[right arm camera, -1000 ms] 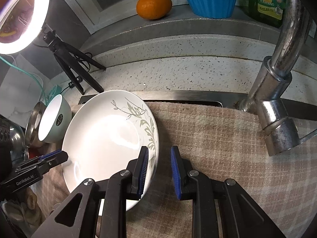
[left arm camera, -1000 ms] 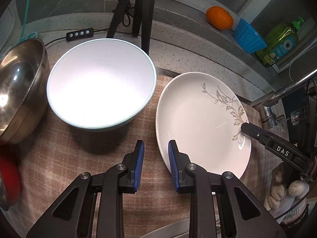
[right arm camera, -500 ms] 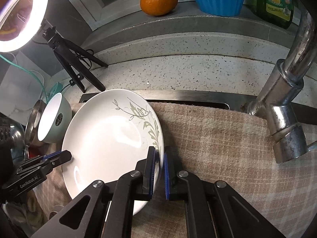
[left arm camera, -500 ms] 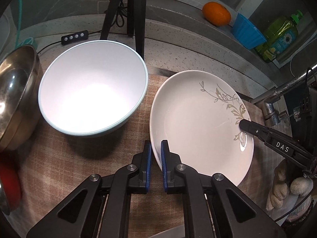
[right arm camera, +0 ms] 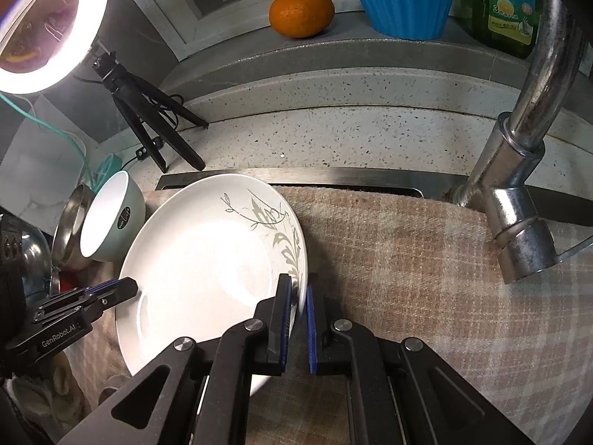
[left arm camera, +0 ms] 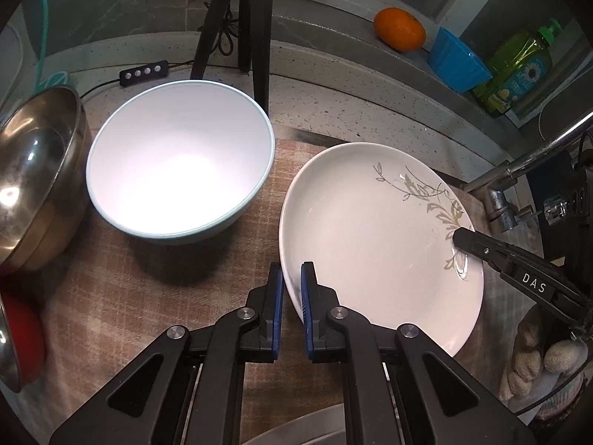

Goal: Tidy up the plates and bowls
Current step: 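Lift the gold-leaf plate and carry it toward the plate stack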

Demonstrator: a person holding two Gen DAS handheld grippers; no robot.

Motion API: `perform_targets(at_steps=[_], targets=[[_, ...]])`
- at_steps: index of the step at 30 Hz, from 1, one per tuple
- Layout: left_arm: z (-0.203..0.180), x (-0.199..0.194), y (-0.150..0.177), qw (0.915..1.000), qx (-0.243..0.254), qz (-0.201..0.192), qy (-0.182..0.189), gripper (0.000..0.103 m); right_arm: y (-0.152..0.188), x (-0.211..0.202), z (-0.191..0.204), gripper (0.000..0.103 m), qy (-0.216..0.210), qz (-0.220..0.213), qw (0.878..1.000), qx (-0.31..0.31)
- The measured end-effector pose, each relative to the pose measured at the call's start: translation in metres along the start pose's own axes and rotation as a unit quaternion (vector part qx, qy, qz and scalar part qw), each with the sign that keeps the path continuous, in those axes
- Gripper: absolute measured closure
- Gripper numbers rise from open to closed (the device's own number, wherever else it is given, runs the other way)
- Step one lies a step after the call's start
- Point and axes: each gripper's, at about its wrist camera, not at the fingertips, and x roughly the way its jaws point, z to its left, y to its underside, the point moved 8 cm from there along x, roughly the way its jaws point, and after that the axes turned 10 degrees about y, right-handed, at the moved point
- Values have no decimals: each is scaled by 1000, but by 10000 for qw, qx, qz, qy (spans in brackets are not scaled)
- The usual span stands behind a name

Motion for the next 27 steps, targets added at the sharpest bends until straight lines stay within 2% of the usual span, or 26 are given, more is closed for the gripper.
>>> perform_targets(at_steps=[16,27], targets=[[-15,-46,15,9994,177,-240,151,95,21,-56,11,96,-10,-349,9994,12],[-13,-78,45,9987,296,-278,293,95,53,-101,32,96,10,-597,9982,-43]])
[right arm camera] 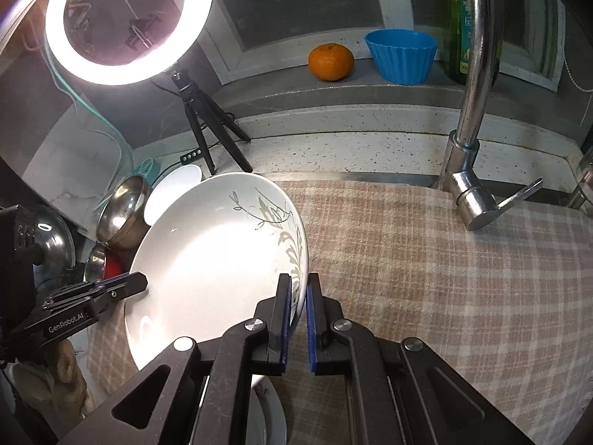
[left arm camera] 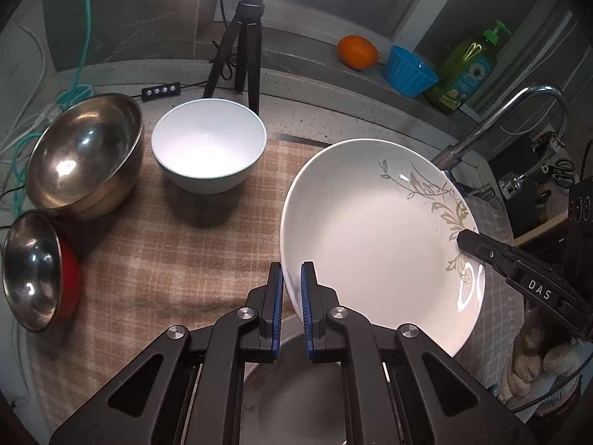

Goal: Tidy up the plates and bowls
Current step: 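Lift the gold-leaf plate and carry it toward the plate stack, then lower the gold-leaf plate onto the stacked plates with both grippers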

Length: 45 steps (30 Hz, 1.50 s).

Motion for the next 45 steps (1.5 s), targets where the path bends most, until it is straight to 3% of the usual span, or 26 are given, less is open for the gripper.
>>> perform_targets(at_steps=[26,34,45], targets=[[18,-33,96,9985,229,501,-48,95,112,-27,40,95,180,183,9997,43],[25,-29,112,9975,278,640,-145,95,138,-16,45,95,312,335,9989,-20],[29,-22,118,9968,284,702,-250,95,146,-9,47,94,443,386,9982,-106]])
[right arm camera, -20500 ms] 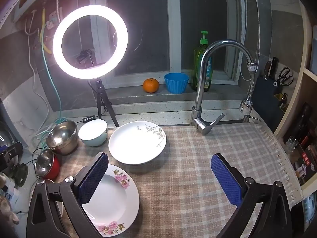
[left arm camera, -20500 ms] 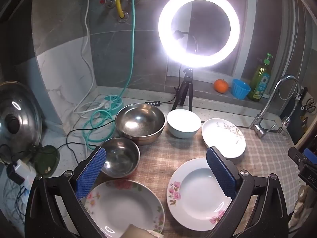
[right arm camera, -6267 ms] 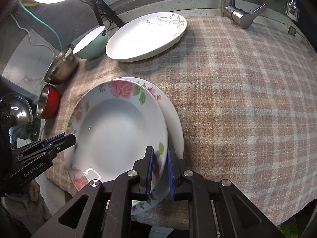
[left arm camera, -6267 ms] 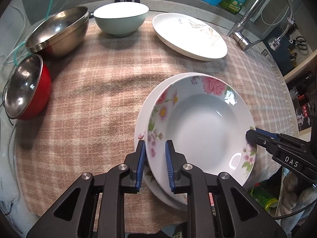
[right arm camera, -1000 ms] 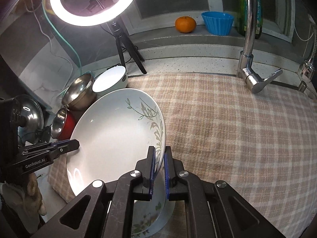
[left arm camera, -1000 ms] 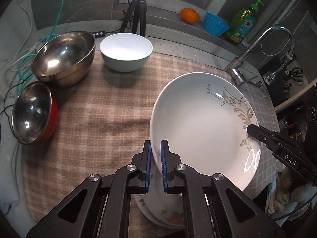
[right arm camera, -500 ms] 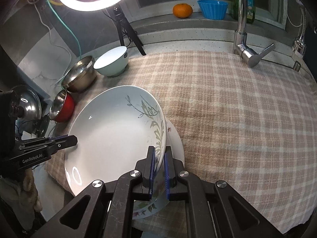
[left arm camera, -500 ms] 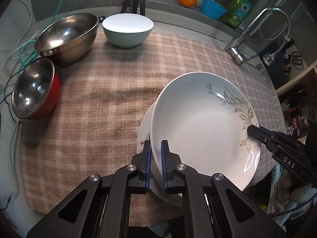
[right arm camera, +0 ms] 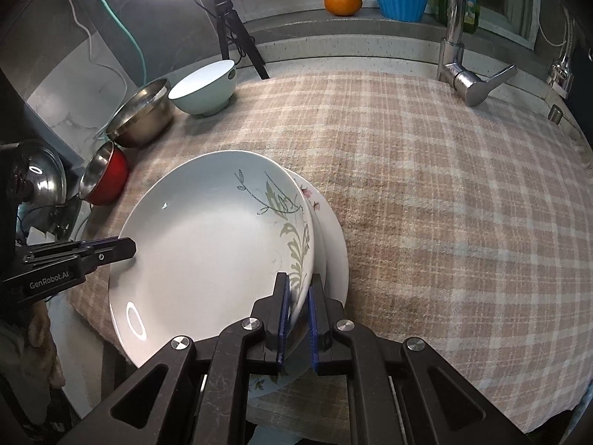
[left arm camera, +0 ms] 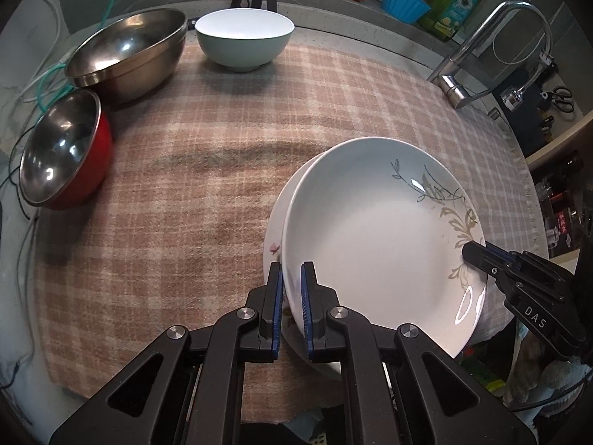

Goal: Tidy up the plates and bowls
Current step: 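Lower the gold-leaf plate onto the stacked plates with both grippers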

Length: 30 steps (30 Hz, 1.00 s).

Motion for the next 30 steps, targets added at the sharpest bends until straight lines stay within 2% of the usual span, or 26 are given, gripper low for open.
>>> perform_targets(at_steps=[15,30], targets=[[-4,1,1,9998,155,-2,-79,95,5,1,5,89,396,-12,9985,-371],[-5,-1,0,9997,216,-48,-104,95,7,2,5,88,406,81,9984,-393]])
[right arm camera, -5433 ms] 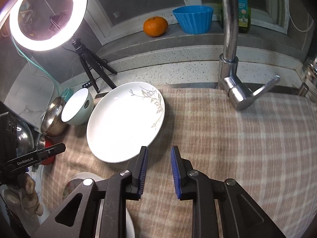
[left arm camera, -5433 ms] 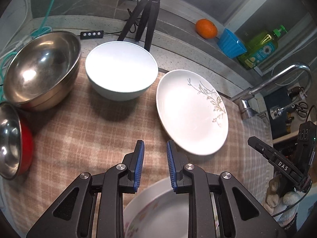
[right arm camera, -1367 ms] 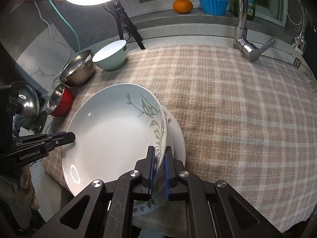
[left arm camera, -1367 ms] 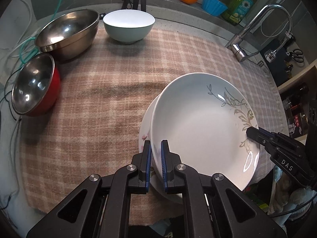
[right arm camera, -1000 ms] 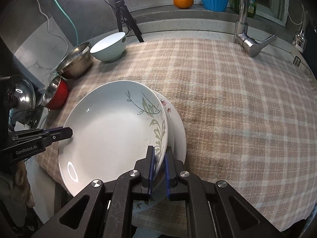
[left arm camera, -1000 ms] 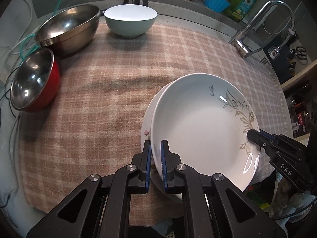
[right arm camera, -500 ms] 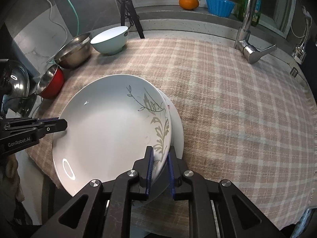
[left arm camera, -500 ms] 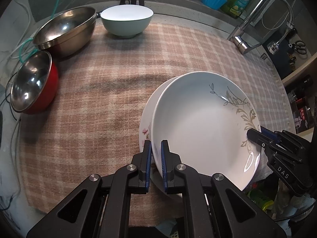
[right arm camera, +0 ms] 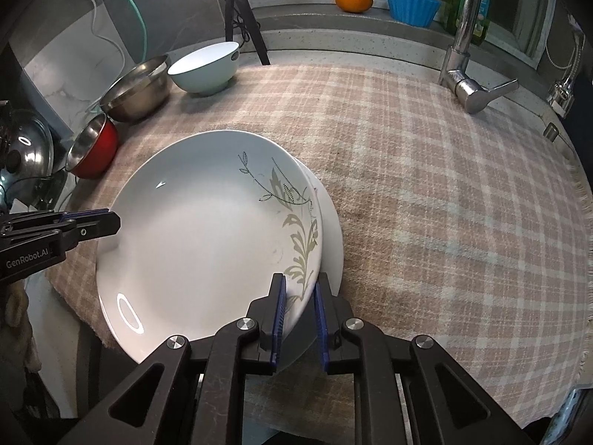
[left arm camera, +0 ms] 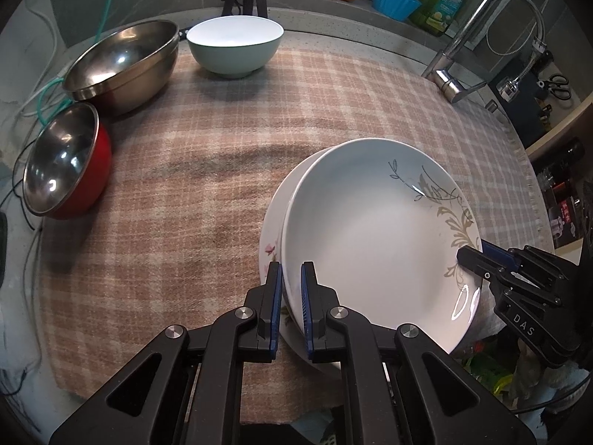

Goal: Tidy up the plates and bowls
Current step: 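Lower the gold-leaf plate onto the stacked plates with both grippers, then open both grippers and release the gold-leaf plate on the stack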

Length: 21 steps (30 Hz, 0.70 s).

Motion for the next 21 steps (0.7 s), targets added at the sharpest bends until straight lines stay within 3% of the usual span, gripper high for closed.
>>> perform_targets(at_steps=[9,21], targets=[[2,-3,1,10000,-31,-18,24,95,-1,-1,-1,88,-27,12,10000,64],[24,-32,-3,9990,-294,-286,164,92,-21,-31,-17,84,52,-373,9989,264]])
